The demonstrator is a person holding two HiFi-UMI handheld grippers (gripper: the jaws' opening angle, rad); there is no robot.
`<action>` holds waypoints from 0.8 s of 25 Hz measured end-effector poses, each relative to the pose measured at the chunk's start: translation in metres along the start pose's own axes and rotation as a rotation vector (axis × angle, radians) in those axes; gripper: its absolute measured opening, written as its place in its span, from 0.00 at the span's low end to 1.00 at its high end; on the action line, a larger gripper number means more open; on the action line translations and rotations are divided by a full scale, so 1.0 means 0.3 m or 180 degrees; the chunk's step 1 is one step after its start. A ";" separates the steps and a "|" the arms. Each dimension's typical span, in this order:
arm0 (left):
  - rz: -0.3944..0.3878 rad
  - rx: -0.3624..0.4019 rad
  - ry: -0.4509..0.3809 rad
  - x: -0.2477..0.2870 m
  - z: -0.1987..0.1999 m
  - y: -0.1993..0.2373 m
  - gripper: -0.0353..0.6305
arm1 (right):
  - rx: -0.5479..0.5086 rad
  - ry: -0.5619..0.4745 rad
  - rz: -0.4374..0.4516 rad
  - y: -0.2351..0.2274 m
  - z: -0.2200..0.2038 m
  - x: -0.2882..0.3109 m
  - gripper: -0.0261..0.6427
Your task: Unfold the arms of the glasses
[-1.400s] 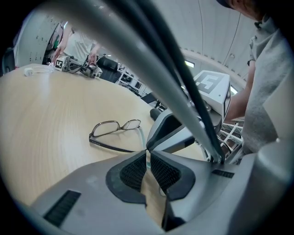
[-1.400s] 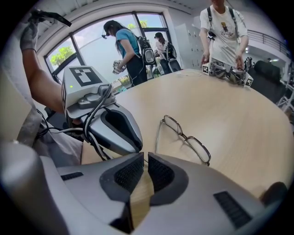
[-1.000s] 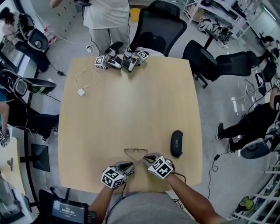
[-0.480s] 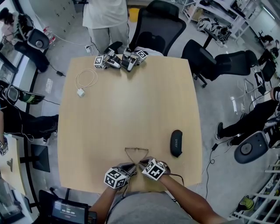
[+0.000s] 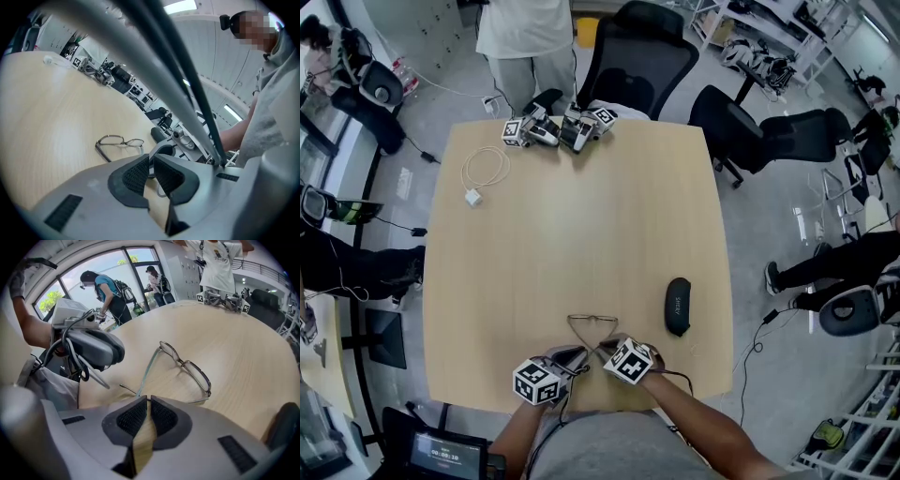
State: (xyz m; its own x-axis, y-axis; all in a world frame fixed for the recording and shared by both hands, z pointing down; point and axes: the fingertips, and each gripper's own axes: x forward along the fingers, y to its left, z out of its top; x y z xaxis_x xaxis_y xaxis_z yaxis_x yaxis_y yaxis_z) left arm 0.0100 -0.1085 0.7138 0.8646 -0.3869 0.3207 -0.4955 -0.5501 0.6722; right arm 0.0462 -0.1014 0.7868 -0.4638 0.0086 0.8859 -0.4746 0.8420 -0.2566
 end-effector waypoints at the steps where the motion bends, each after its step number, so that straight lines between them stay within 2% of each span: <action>1: 0.0007 0.0058 -0.0001 -0.002 0.024 0.002 0.07 | 0.0001 -0.0002 0.0000 0.001 -0.002 -0.001 0.08; 3: 0.0023 0.0204 0.0094 0.016 0.058 0.018 0.07 | -0.0006 -0.0011 -0.0009 0.000 -0.002 0.000 0.08; 5: 0.0034 0.0406 0.0385 0.060 0.048 0.041 0.07 | -0.0015 -0.0013 -0.0024 -0.005 0.001 0.003 0.08; 7: 0.0063 0.0743 0.0898 0.109 -0.015 0.068 0.07 | -0.0019 -0.0005 -0.0034 -0.005 0.003 0.006 0.08; 9: 0.0144 0.1262 0.1496 0.139 -0.100 0.104 0.07 | -0.0024 0.0005 -0.0041 -0.002 0.004 0.006 0.08; 11: 0.0207 0.1682 0.1907 0.153 -0.152 0.128 0.07 | -0.0023 0.0009 -0.0046 -0.001 0.003 0.005 0.09; 13: 0.0211 0.1772 0.2040 0.163 -0.160 0.134 0.07 | -0.0012 0.0005 -0.0043 -0.002 0.003 0.006 0.08; 16: 0.0189 0.1678 0.2052 0.168 -0.158 0.133 0.07 | 0.0013 0.0003 -0.0056 -0.003 0.005 0.003 0.08; 20: 0.0153 0.1580 0.1987 0.167 -0.154 0.135 0.07 | 0.0028 -0.0170 -0.0138 -0.012 0.072 -0.031 0.08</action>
State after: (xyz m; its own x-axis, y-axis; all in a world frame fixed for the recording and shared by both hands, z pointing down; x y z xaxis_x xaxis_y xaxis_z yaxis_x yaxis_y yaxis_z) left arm 0.0371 -0.1159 0.7879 0.6557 -0.0135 0.7549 -0.3858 -0.8654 0.3197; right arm 0.0360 -0.1160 0.7713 -0.4818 -0.0569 0.8744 -0.5016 0.8361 -0.2220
